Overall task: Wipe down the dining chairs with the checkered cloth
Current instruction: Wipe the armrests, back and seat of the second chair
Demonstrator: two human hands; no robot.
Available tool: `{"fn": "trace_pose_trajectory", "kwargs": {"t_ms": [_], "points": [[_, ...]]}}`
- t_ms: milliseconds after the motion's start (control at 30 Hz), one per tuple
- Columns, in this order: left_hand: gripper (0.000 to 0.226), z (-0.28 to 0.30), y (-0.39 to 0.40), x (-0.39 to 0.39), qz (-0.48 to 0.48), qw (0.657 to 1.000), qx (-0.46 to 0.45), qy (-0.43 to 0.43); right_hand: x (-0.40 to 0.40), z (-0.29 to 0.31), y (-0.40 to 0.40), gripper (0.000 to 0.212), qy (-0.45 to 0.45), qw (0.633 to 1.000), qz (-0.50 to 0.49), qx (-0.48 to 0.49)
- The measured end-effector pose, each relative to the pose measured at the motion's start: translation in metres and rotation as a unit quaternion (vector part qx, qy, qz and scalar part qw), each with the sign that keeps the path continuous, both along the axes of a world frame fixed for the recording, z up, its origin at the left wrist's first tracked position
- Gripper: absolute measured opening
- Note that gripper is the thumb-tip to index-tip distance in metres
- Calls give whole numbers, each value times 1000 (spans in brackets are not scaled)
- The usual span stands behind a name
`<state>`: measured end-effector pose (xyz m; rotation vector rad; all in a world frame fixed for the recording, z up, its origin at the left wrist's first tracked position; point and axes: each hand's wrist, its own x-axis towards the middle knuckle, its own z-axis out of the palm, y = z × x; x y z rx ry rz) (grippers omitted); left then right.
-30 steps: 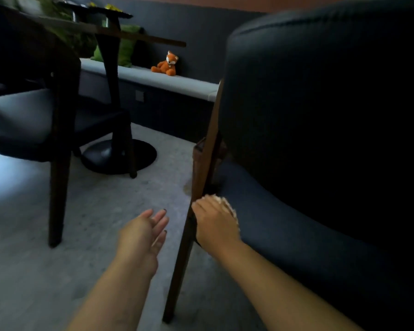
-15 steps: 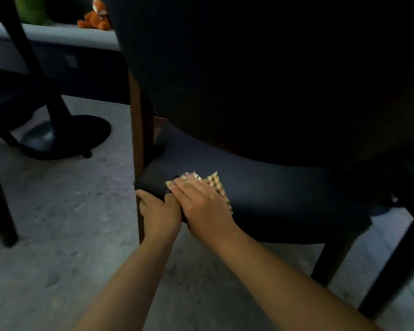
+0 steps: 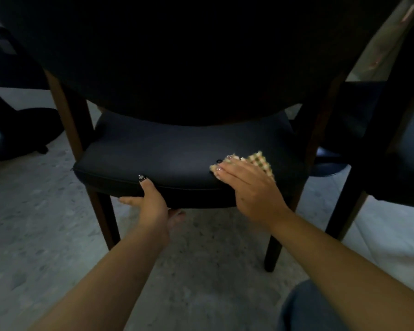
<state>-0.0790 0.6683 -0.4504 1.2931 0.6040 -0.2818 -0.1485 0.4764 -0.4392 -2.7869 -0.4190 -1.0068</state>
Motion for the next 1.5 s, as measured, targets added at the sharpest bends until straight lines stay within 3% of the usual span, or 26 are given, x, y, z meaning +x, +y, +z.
{"fn": "trace_pose_trajectory", "kwargs": {"t_ms": [233, 333, 467, 567, 700, 833, 900, 1000, 1067, 1167, 1233, 1300, 1367, 1400, 1433, 1500], "points": [[84, -5, -3, 8, 30, 999, -32, 7, -26, -11, -70, 42, -28, 993, -88, 78], [81, -4, 0, 7, 20, 999, -36, 6, -41, -30, -67, 51, -24, 949, -200, 243], [79, -3, 2, 7, -1, 999, -37, 7, -23, -30, -24, 57, -97, 802, -315, 499], [73, -3, 6, 8, -20, 999, -31, 12, -4, -22, -15, 52, -154, 682, -377, 607], [70, -4, 11, 8, -50, 998, -25, 11, -1, -26, -12, 32, -163, 614, -397, 662], [67, -2, 12, 6, -39, 999, -14, 6, -1, -27, 2, 27, -153, 505, -397, 751], [70, 1, 15, 5, -52, 999, -8, 15, -5, -23, 19, 24, -86, 425, -365, 824], [76, 6, 26, 3, -85, 995, 20, 45, -16, -18, 65, 33, 120, 277, -218, 928], [75, 12, 38, 1, -86, 995, 23, 53, -24, -17, 98, 52, 258, 252, -139, 922], [64, 22, 64, -1, -64, 997, 26, 43, -23, 5, 121, 51, 363, 289, -38, 885], [61, 25, 87, -1, -33, 998, 21, 55, -10, 35, 126, 36, 361, 377, -4, 853], [52, 26, 110, -4, 3, 997, 22, 70, 16, 61, 137, 24, 318, 550, 9, 772], [43, 27, 128, -8, 37, 996, 24, 78, 49, 74, 158, 17, 251, 768, 11, 589], [40, 28, 135, -10, 52, 995, 25, 80, 66, 74, 171, 17, 189, 860, 15, 474], [40, 29, 140, -11, 66, 994, 23, 80, 83, 72, 184, 29, 134, 921, 32, 364], [41, 34, 145, -12, 89, 993, 13, 76, 114, 59, 209, 40, 107, 973, 106, 176]]}}
